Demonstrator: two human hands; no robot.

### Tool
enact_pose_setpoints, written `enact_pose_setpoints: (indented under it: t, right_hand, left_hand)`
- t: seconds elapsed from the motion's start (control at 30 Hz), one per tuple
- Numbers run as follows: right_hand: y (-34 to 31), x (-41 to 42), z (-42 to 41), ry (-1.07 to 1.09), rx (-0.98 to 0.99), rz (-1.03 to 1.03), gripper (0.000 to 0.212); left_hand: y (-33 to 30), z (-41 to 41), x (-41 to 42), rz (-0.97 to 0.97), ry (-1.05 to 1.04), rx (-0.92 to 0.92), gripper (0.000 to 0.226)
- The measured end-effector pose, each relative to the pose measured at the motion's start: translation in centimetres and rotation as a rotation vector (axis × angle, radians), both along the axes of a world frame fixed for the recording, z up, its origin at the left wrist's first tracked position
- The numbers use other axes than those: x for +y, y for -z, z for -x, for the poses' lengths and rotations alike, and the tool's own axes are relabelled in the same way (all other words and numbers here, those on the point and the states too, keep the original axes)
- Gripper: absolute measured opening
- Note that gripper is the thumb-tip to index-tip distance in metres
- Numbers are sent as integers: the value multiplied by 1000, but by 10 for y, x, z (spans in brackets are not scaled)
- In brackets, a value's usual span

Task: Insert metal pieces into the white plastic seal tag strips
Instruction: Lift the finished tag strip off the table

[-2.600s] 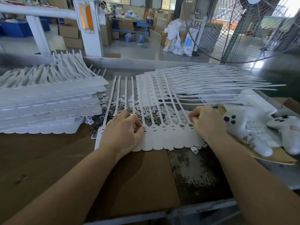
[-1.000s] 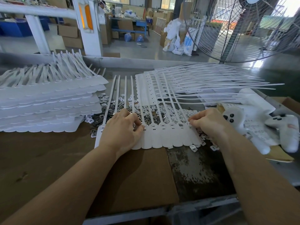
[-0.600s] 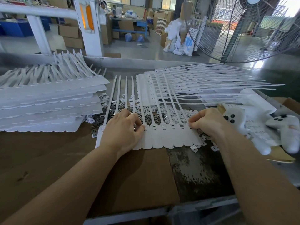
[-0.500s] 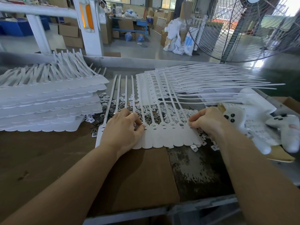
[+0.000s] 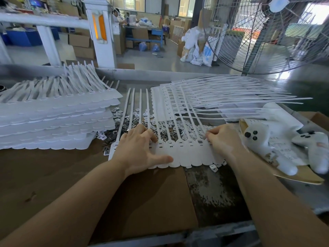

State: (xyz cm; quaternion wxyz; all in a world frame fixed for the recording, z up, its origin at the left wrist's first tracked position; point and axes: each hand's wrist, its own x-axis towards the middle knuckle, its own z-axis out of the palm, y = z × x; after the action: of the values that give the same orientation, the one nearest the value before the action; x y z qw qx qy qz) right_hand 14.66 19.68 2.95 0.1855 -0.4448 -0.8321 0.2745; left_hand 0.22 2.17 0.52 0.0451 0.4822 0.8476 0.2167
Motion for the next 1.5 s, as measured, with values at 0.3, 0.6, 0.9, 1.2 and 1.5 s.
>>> enact_pose_setpoints:
  t: [0.3, 0.6, 0.9, 1.2, 1.5]
  right_hand:
    - [-1, 4, 1, 26, 282, 203, 21]
    - [-2, 7, 9, 5, 434, 379, 8]
    - [2, 1, 13, -10, 759, 595, 15]
    - [-2, 0, 10, -12, 809, 751, 17]
    - [-6, 2, 2, 56, 914, 865, 16]
  left_hand:
    - [-4, 5, -3, 26, 36, 17, 85]
    - [-12, 5, -5, -71, -46, -3, 83]
    - [-12, -7, -2, -293, -201, 16, 62]
    - [-33, -38, -14, -132, -256, -947, 51]
    - [-30, -61, 0, -938, -486, -1843, 26]
